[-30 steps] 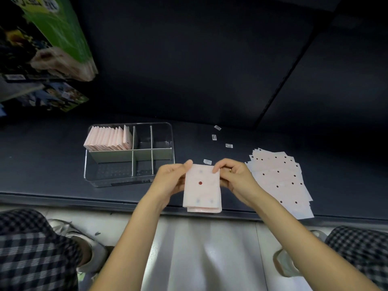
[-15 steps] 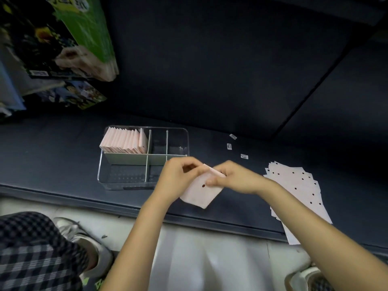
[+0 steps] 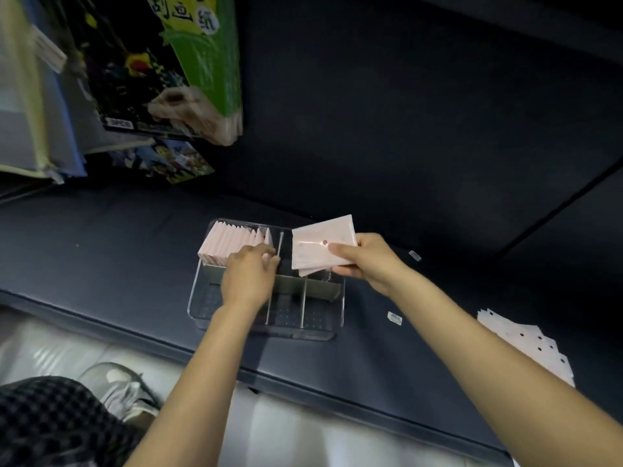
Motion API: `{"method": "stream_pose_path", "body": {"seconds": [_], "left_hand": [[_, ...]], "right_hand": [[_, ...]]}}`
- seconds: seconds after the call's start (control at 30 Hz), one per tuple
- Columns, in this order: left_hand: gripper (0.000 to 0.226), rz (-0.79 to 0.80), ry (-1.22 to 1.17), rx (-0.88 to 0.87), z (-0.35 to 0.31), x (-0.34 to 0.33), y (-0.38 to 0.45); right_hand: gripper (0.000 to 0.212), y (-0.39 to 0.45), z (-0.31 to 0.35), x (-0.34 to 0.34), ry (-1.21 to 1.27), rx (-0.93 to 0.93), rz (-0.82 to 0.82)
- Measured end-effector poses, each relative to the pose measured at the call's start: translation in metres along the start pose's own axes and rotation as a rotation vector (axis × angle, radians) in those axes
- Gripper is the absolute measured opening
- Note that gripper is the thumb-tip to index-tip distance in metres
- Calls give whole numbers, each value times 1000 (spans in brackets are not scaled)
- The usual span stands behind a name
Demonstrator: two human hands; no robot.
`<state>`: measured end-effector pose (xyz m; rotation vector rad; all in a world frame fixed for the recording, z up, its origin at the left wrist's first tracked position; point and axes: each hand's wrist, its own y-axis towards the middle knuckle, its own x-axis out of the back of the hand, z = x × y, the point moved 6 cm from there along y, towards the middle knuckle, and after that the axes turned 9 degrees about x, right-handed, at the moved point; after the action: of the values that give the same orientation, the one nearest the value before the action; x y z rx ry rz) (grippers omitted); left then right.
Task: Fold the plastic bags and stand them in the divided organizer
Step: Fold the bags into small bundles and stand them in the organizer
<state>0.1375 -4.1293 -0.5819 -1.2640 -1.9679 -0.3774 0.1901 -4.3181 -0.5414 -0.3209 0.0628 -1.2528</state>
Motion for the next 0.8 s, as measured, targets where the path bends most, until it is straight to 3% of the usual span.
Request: {"method": "stream_pose_path", "body": {"seconds": [0.17, 0.37, 0.43, 0.63, 0.7, 0.8], "left_hand": [[32, -9, 267, -47, 19, -16, 14], [32, -108, 141, -16, 33, -16, 13], [31, -124, 100, -11, 35, -17, 11], [31, -128, 105, -49, 32, -21, 8], [30, -108, 154, -61, 31, -24, 6], [27, -91, 174, -64, 32, -28, 4]], "right_hand": [[24, 38, -12, -34, 56, -70, -53], [21, 68, -25, -53, -109, -65, -107], [18, 74, -25, -58, -250, -42, -109], [15, 78, -10, -88, -980, 85, -67], [24, 77, -10, -102, -1081, 108, -34], [41, 79, -20, -110, -1021, 44, 11]]}}
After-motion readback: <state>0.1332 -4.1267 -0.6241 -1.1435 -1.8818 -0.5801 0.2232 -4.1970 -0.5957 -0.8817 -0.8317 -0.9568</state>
